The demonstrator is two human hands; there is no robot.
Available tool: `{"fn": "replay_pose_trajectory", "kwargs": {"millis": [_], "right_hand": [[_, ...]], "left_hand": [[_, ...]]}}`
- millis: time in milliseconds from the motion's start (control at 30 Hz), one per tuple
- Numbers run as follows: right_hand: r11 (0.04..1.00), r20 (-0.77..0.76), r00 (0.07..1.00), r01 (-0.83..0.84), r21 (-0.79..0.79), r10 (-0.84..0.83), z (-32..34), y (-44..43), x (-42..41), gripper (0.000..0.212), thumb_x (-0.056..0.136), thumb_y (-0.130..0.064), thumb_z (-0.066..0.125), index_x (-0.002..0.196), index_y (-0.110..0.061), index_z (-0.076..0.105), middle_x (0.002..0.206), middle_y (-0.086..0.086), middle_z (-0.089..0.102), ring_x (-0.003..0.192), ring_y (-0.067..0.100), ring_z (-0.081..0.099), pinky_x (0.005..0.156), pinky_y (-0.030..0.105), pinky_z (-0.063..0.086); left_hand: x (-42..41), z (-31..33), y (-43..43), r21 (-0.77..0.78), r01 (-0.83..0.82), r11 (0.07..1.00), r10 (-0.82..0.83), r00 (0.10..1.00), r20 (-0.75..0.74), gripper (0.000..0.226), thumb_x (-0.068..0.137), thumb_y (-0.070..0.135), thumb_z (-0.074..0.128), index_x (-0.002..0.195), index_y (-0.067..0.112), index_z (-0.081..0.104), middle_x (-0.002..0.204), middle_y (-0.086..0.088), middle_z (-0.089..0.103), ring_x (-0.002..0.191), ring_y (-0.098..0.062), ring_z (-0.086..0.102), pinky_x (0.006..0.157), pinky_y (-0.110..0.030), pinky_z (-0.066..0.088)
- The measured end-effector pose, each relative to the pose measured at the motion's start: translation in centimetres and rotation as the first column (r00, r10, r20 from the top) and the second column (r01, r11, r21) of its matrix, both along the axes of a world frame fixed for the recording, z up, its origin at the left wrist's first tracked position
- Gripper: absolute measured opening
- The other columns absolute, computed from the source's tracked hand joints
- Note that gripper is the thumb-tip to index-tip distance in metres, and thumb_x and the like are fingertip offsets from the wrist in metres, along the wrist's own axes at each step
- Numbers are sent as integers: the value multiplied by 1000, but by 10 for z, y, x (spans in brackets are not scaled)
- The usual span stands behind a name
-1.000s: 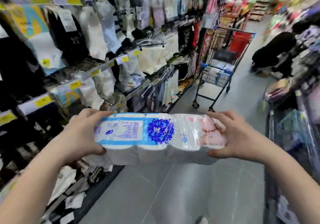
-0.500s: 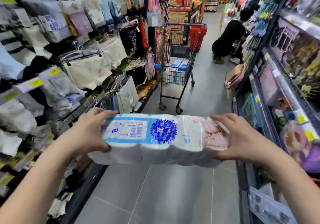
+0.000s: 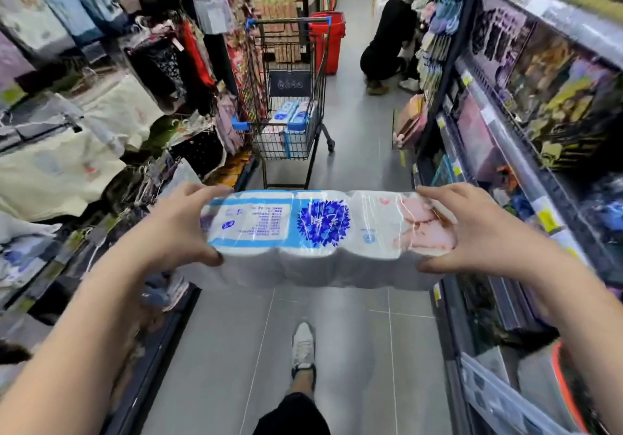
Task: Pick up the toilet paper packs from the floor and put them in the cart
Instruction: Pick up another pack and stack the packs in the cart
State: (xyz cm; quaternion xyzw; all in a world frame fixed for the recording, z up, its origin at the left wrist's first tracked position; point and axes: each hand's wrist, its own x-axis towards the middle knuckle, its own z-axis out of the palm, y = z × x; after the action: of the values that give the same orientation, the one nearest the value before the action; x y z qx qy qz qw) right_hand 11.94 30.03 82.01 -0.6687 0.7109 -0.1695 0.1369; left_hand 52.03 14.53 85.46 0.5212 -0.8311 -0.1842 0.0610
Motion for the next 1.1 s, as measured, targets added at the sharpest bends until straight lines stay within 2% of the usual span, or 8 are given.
{"fn": "replay_pose_trajectory", "kwargs": {"millis": [100,200,367,467,533,700,967,1100], "right_hand": [[1000,-2,1000,22,6,-22,-4,-36,-22,121,45,-67,80,153,-39,33,138,-12,38,131,1,28,106,21,26],[998,-38,998,54,6,-54,-11,-88,-50,122,46,-70,79,154,-38,31,140,-10,40,136,7,29,108,24,29],[993,-37,993,110,43,-109,-9,-190,-90,124,46,-69,79,155,-37,29,141,-10,38,133,5,32,105,24,32],[985,-40,988,155,72,-152,-12,-243,-115,125,46,-67,80,155,-35,30,141,-9,39,137,7,31,107,23,30],[978,-22,983,185,92,-184,-21,-271,-132,126,45,-67,81,156,-33,31,142,-7,39,138,8,30,109,22,28],[961,-5,971,238,143,-240,-31,-333,-183,126,44,-69,81,154,-38,29,143,-8,40,140,12,32,116,35,34],[974,15,986,163,157,-167,-38,-454,-293,122,50,-60,88,155,-38,29,145,-8,35,141,12,29,109,25,27],[992,-16,997,76,103,-75,-43,-529,-358,124,43,-68,75,154,-32,34,141,-5,41,138,15,32,108,23,26]], "left_hand": [[-26,-5,-49,1,37,999,-37,999,9,114,46,19,92,146,40,41,136,4,38,127,-18,42,107,-31,37],[-57,-14,-115,-11,79,997,-79,997,-1,115,44,19,93,146,36,43,136,1,40,128,-20,41,108,-30,34],[-106,-19,-232,-4,102,995,-102,995,-4,119,32,39,82,145,42,43,137,1,40,127,-27,43,109,-43,40],[-139,-24,-296,-14,131,991,-131,991,11,116,38,31,88,144,43,42,139,-1,40,126,-29,43,108,-42,39],[-164,-29,-337,-24,174,984,-173,984,34,116,38,35,86,145,42,41,139,-1,41,125,-31,44,108,-43,40],[-223,-47,-422,6,215,977,-215,973,84,119,30,50,72,144,47,38,138,-1,39,122,-34,47,105,-47,44],[-320,-62,-524,5,147,989,-147,987,61,117,33,46,74,144,48,37,139,2,37,122,-31,45,107,-45,42],[-366,-69,-565,-4,70,998,-70,997,26,116,34,44,75,144,49,37,139,1,39,126,-28,44,110,-44,40]]}}
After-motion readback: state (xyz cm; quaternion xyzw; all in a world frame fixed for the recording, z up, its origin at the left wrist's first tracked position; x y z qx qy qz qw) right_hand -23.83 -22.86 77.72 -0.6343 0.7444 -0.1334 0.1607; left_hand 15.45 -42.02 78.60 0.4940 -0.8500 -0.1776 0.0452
